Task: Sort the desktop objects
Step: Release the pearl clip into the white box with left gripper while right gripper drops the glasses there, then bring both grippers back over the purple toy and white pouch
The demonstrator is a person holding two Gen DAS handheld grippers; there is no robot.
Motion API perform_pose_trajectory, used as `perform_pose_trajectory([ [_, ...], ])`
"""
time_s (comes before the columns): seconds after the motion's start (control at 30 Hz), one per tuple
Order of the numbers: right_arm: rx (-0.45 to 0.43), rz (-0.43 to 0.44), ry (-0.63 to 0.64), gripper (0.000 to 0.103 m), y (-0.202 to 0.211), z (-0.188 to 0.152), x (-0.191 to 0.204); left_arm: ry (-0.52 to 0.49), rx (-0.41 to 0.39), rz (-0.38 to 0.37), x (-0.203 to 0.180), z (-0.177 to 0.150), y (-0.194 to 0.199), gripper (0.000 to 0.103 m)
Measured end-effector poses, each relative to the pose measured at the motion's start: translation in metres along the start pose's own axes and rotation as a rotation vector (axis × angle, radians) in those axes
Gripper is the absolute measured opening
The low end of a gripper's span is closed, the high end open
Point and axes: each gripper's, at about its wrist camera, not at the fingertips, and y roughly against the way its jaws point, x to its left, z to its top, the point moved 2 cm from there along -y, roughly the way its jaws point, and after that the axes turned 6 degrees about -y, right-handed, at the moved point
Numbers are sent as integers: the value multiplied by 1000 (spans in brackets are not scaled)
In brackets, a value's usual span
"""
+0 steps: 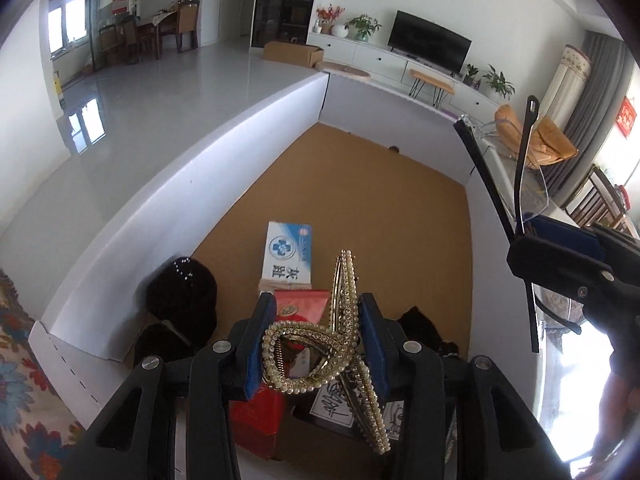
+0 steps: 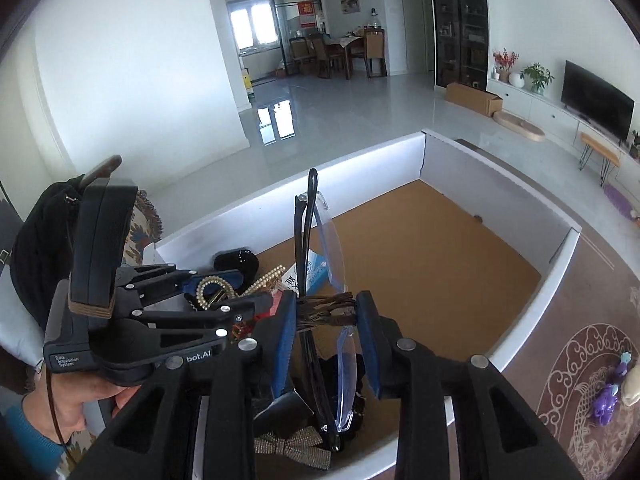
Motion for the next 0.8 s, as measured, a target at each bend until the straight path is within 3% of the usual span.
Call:
perform_pose_trajectory([
  [0.07,33,-9,-25,64,-14,-5,-3,7,18,26,1,-5,-7,51],
  [0.13,19,7,-47,65,-13,-9,-10,18,-14,28,1,-6,-1,62],
  [0.17,1,6,-47,65,-7,-11,-13,23,-34,36,1,-6,3,80],
  [0.2,-22,0,-43,66,2,-13,-17,28,-63,49,0,-6,9,89],
  [0.3,-135,-31,-43,87,40,-25,-35,24,-139,56,-8,-3,26,90],
  [0.37,-225,-108,-60,103,68,-41,-60,8,-172,47,-20,-5,37,90],
  [0.43,-279,-200,-83,103,88,-65,-92,-31,-195,24,-43,-7,47,90],
  [0.5,-272,-295,-122,103,101,-96,-131,-87,-215,-9,-71,-8,58,90],
  [0.67,-103,-527,-293,103,120,-191,-244,-249,-252,-92,-158,-14,76,90],
  [0.8,-53,-664,-374,103,162,-252,-307,-375,-260,-114,-223,-22,75,90],
])
